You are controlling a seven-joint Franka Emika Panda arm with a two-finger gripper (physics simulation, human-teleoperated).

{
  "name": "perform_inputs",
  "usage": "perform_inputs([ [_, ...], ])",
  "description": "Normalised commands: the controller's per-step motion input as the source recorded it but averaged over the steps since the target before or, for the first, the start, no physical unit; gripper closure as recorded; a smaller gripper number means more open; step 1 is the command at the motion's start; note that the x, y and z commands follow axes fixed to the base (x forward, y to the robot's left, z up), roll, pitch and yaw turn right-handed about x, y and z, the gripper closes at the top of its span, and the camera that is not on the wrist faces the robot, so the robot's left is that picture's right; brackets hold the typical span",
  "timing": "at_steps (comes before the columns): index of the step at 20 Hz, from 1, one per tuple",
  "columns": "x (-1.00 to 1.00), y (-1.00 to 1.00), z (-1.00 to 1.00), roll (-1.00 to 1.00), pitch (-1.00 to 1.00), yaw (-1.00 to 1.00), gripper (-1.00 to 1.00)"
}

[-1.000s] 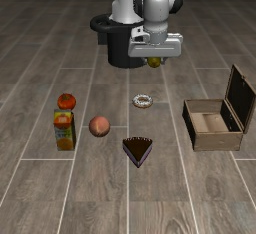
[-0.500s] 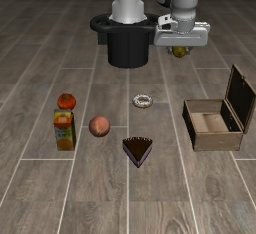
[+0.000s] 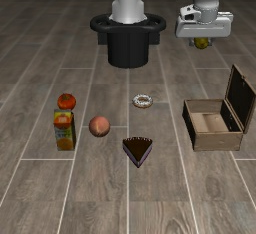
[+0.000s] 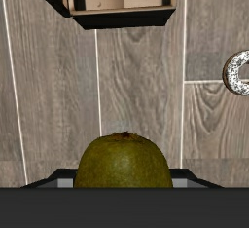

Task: Pick up the kiwi and place it in the box

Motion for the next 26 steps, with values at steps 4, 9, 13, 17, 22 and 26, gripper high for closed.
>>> perform_inputs([
  [4,1.00,0.00,0.00,0.00,0.00,0.00,1.00],
  [9,1.00,0.00,0.00,0.00,0.00,0.00,1.00],
  [13,1.00,0.00,0.00,0.00,0.00,0.00,1.00],
  [17,1.00,0.00,0.00,0.00,0.00,0.00,1.00],
  [22,0.40,0.20,0.00,0.00,0.00,0.00,-1.00],
  [26,0.00,0.00,0.00,0.00,0.00,0.00,-1.00],
])
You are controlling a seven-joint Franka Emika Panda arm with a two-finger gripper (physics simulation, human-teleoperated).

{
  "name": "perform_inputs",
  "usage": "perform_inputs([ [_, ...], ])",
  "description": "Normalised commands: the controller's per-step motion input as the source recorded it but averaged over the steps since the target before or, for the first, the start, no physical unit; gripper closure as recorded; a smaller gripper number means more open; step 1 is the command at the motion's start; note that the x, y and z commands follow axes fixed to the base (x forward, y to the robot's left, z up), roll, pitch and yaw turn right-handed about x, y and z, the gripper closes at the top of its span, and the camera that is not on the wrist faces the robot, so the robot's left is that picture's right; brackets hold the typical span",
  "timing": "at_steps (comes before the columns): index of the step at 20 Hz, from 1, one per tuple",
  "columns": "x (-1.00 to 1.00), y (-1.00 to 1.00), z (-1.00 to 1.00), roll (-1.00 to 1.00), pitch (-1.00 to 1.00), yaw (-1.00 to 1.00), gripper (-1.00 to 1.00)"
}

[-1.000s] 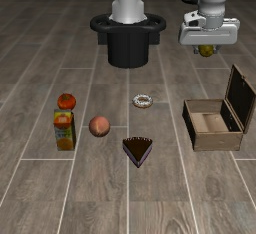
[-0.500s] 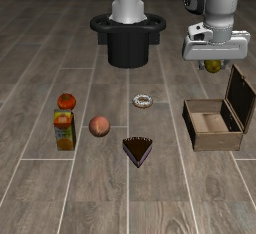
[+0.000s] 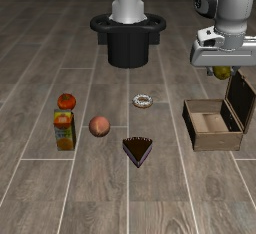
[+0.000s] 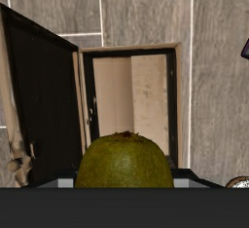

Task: Pick up the kiwi and place it in the box

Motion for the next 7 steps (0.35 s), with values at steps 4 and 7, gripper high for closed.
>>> perform_inputs([
  [4,0.00,0.00,0.00,0.00,0.00,0.00,-1.00],
  [7,0.00,0.00,0.00,0.00,0.00,0.00,-1.00],
])
